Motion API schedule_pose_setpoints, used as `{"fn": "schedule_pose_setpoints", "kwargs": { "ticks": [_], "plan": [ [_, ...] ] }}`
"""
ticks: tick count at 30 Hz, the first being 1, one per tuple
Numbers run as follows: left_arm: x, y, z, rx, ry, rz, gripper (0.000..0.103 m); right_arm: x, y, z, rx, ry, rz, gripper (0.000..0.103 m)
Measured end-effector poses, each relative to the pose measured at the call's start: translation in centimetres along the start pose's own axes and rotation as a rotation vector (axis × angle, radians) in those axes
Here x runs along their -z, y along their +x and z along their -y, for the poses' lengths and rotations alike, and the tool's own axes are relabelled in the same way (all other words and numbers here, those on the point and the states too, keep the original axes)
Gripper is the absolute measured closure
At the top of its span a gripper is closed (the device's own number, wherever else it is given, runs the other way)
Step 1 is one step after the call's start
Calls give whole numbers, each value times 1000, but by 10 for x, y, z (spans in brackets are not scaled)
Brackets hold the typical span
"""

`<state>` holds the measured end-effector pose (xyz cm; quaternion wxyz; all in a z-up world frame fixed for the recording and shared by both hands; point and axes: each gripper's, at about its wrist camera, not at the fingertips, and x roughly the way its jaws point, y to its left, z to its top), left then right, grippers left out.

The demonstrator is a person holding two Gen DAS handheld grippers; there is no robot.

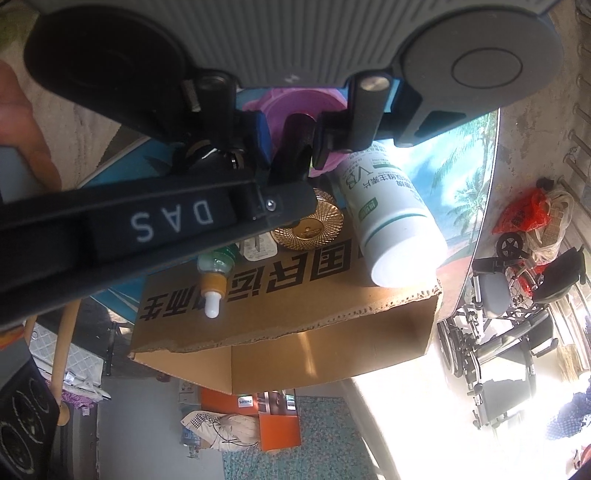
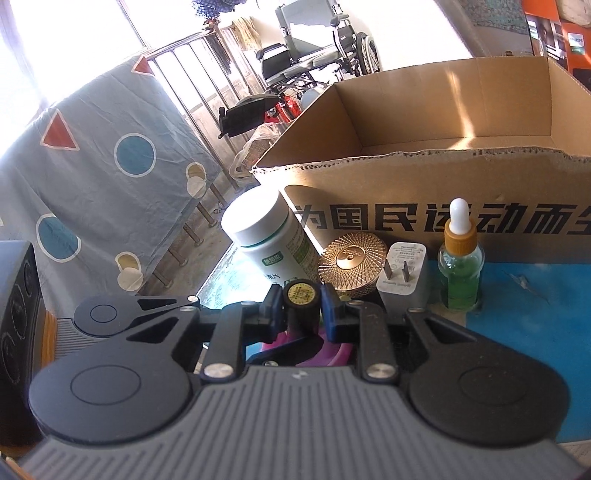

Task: Organize rigid objects
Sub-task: 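Carry the black cylinder into the cardboard box and open the right gripper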

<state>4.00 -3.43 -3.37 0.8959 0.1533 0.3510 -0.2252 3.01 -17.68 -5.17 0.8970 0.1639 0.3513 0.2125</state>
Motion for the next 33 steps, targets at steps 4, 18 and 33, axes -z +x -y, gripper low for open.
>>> {"fn": "schedule_pose_setpoints", "kwargs": {
  "ticks": [4,18,33],
  "plan": [
    [-5,-11,2,-16,-5,24,79,-5,-11,-10,-8,-36,22,82],
    [-92,-68,-25,-63,-68,205,79,-96,-76,-56,-72,-248,189,82],
    [-196,86,-93,6,-159,-146,80,-254,92,61,-106,56,-212,82]
  ]
}}
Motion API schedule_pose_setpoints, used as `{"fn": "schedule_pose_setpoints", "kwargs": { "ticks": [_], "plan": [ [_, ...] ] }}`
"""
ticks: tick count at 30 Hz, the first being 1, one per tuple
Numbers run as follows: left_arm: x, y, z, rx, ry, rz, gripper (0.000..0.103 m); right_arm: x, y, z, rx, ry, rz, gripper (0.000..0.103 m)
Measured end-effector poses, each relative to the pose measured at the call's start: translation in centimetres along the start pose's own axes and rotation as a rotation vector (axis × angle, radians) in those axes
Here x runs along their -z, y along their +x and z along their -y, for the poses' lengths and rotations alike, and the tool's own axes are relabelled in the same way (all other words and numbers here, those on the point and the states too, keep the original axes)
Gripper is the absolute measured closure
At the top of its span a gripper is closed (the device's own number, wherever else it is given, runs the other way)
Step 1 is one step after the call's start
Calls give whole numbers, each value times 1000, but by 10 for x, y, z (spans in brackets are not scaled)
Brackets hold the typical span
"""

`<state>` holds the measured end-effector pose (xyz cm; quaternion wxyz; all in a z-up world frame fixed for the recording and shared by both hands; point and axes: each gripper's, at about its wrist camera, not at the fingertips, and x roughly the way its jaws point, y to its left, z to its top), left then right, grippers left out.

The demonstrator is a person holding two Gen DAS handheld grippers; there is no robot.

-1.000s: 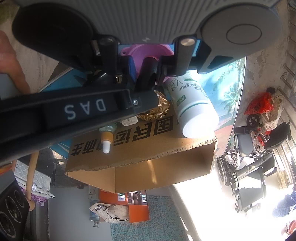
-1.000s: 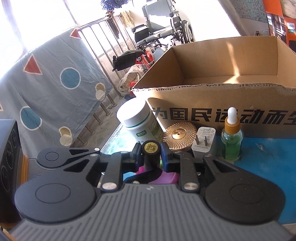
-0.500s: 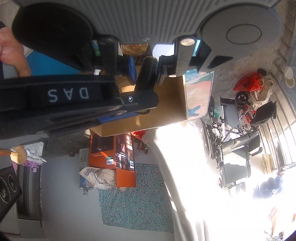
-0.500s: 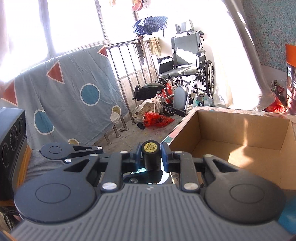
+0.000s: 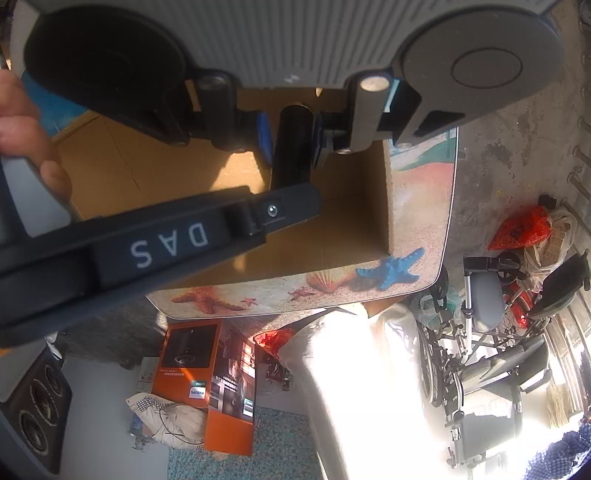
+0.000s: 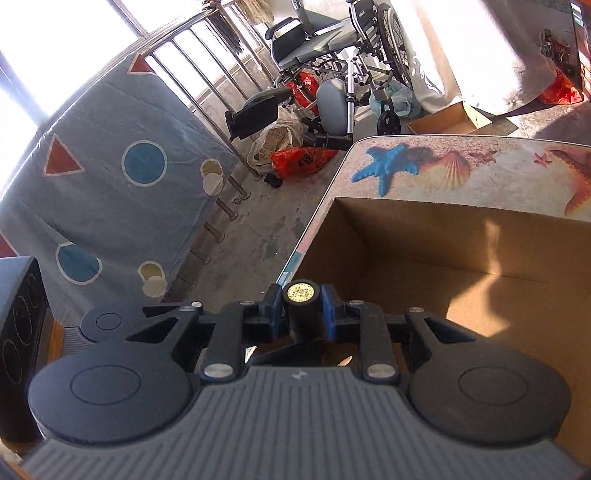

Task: Organize rigid objects
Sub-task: 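Carry the black cylinder into the cardboard box and open the right gripper, then grasp the green glue stick from the pink cup with the right gripper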

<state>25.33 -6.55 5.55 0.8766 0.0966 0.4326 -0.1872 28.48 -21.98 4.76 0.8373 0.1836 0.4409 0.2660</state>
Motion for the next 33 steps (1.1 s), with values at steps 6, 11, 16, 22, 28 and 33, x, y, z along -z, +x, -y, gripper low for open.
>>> {"fn": "schedule_pose_setpoints", "kwargs": {
  "ticks": [6,11,16,22,28,33],
  "plan": [
    [-7,55,-6,-72,28,-106,78,-16,71,43,-25,97,-158,82],
    [-14,65,-14,-93,19,-126,72,-28,126,60,9,90,-261,80],
    [-16,54,-20,-87,1,-102,65,-53,152,60,80,36,-217,52],
    [-12,14,-21,-53,-24,-19,61,-62,119,52,75,36,-107,37],
    [7,-54,-15,-10,-40,103,58,-46,26,29,54,-9,36,36],
    [39,-108,-7,25,-43,195,55,-6,-61,1,54,-61,169,36]
  ]
}}
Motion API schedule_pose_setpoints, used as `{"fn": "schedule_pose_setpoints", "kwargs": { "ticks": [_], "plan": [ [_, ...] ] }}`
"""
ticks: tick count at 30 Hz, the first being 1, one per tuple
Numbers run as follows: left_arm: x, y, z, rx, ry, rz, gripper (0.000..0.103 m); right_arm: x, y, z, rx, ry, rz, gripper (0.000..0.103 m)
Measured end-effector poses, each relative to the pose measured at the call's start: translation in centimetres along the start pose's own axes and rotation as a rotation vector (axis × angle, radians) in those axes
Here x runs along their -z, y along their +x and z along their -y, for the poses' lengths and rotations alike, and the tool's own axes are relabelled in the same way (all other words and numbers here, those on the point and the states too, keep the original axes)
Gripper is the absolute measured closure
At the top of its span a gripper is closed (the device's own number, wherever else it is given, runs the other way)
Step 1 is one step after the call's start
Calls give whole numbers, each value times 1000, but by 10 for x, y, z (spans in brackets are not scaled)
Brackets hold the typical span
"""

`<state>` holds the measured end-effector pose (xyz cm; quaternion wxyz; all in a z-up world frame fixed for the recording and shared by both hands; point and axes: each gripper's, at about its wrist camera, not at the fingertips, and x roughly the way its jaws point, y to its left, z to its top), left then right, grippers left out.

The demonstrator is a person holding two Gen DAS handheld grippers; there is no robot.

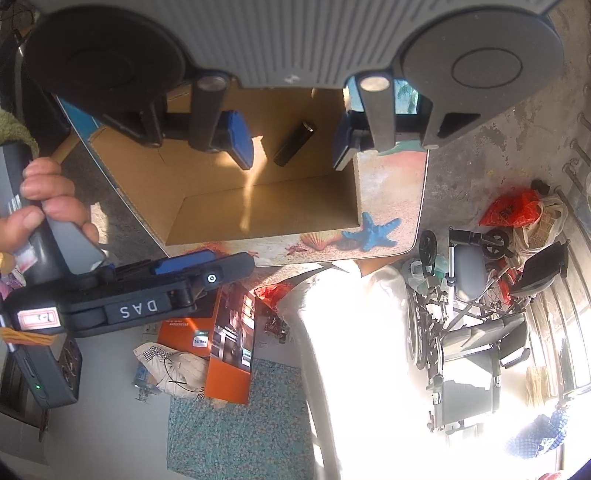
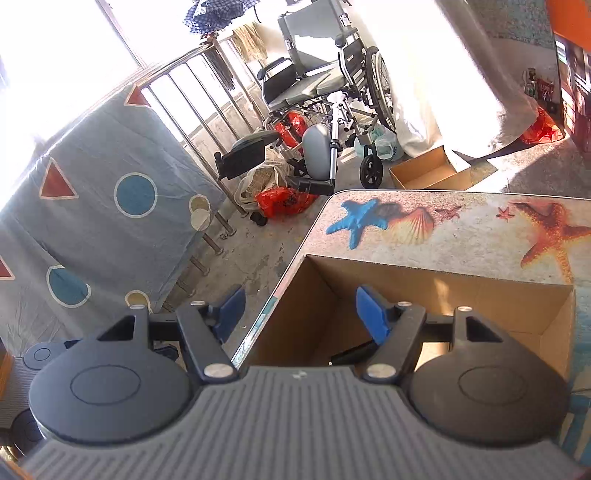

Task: Organize rigid objects
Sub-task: 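Grasp the green glue stick from the pink cup with the right gripper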

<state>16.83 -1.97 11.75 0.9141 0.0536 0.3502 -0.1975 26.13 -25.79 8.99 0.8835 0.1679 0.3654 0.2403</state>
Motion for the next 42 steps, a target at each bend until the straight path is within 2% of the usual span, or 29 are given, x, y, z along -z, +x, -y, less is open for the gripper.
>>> {"fn": "schedule_pose_setpoints", "kwargs": {
  "ticks": [3,9,12,15,20,23,26,35,42],
  "plan": [
    [25,-27,4,22,-8,14,55,37,-53,-14,-7,-7,65,36],
    [84,-38,4,51,-27,-41,55,124,-109,-18,-68,80,108,41],
    [112,-34,6,45,-23,-84,55,164,-115,-19,-104,136,103,47],
    [134,-22,11,49,-17,-131,55,212,-105,-20,-93,186,70,53],
    [164,4,28,33,56,-178,66,269,-75,-13,-81,323,-1,65],
    [169,15,40,-15,141,-179,73,280,-59,-12,-68,360,-21,70],
    [175,28,49,-20,205,-193,77,277,-40,-14,-32,346,-42,73],
    [183,53,49,-8,227,-250,77,270,-1,-17,21,310,-122,73],
    [181,66,46,-4,244,-252,77,269,18,-17,41,306,-160,72]
  ]
}}
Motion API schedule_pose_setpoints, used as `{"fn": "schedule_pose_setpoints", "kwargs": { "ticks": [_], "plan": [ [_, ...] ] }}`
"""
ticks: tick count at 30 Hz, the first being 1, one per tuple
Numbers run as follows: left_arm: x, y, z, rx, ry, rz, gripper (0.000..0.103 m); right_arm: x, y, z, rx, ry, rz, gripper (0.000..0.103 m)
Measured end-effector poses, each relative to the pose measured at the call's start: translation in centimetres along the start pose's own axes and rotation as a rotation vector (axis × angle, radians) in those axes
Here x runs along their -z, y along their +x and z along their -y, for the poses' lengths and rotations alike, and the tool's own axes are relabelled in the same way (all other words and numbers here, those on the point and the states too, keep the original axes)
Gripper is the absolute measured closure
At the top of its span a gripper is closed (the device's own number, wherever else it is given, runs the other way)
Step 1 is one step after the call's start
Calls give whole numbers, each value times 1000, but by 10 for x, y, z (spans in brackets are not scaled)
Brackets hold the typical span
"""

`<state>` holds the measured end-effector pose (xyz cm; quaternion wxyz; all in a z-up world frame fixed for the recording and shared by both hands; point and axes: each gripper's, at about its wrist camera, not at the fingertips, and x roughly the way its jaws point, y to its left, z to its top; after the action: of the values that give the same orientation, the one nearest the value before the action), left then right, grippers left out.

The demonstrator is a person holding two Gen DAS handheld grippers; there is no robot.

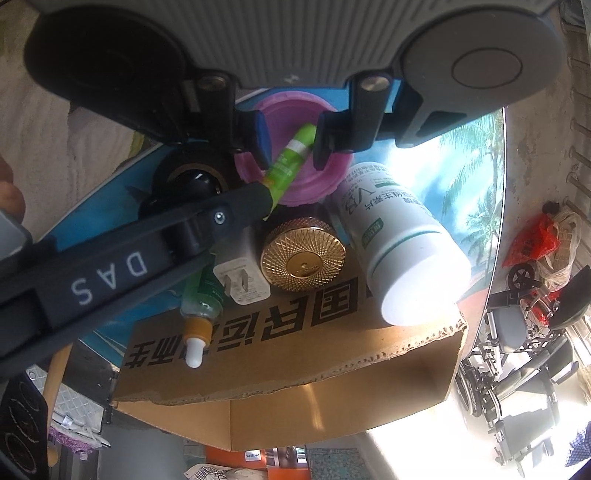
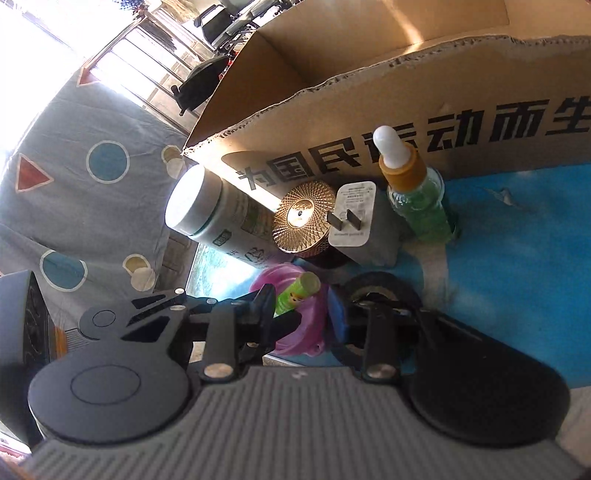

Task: Organize rigid objects
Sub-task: 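Grasp the green glue stick from the pink cup with the right gripper, then carry the green glue stick into the box and release it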

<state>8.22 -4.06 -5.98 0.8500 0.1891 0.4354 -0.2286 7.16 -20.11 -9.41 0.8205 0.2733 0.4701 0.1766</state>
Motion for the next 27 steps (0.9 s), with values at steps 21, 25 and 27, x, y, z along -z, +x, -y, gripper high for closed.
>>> {"fn": "schedule_pose_setpoints", "kwargs": {
  "ticks": [21,25,27],
  "plan": [
    [3,1,-4,57,17,44,86,-12,24,-9,7,-16,35,87],
    [4,-11,0,46,20,70,87,-8,11,-14,-10,-33,65,88],
    [3,-20,2,39,19,86,87,-7,3,-17,-19,-44,84,88]
  ]
}}
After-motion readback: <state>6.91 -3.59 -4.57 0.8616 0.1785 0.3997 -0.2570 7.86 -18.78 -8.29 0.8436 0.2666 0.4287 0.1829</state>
